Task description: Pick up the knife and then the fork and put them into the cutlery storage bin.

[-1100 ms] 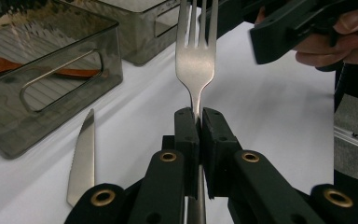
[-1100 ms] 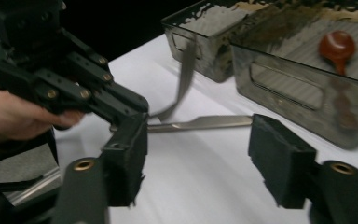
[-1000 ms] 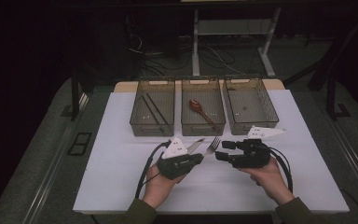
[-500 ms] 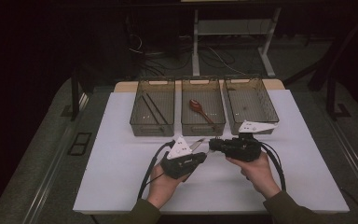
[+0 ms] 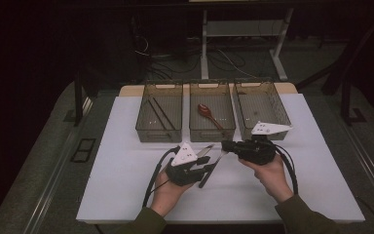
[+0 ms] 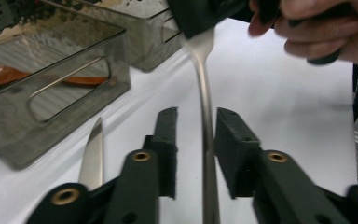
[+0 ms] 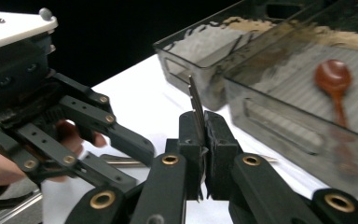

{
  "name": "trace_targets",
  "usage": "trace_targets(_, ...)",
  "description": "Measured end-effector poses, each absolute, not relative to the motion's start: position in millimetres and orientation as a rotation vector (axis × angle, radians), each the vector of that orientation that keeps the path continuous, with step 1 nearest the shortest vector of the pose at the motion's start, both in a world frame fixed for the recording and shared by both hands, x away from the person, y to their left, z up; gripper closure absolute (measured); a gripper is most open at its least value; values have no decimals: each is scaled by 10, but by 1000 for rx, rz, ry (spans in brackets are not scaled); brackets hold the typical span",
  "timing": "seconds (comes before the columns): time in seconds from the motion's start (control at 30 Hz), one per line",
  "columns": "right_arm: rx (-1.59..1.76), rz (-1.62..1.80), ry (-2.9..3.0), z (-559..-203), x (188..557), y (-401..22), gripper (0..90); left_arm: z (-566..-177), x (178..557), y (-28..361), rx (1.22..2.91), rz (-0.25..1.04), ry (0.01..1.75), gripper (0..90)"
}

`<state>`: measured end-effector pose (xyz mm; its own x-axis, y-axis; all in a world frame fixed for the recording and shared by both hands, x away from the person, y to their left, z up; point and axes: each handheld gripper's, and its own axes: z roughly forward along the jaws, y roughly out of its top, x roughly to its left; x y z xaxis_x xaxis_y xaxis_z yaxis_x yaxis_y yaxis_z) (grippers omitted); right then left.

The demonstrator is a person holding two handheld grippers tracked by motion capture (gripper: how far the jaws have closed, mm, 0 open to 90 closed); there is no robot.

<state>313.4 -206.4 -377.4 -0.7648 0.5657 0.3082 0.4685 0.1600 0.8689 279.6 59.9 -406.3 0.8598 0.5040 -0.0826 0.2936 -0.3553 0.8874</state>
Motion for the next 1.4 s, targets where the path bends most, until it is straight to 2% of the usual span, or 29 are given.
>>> trace_targets(0.67,1165,1558,2182,-3467,3326,-2805,854,-4231,2785,1501,1979,199,603,352)
trace_targets(1.2,1237,1486,2017,-2976,3713,-3235,855,-4298,2736,1576,1967,243,652,15)
trace_targets(1.4,1277,1436,1982,-2859,3895,-3350,855,-4298,2739,1569,1961,246,662,0)
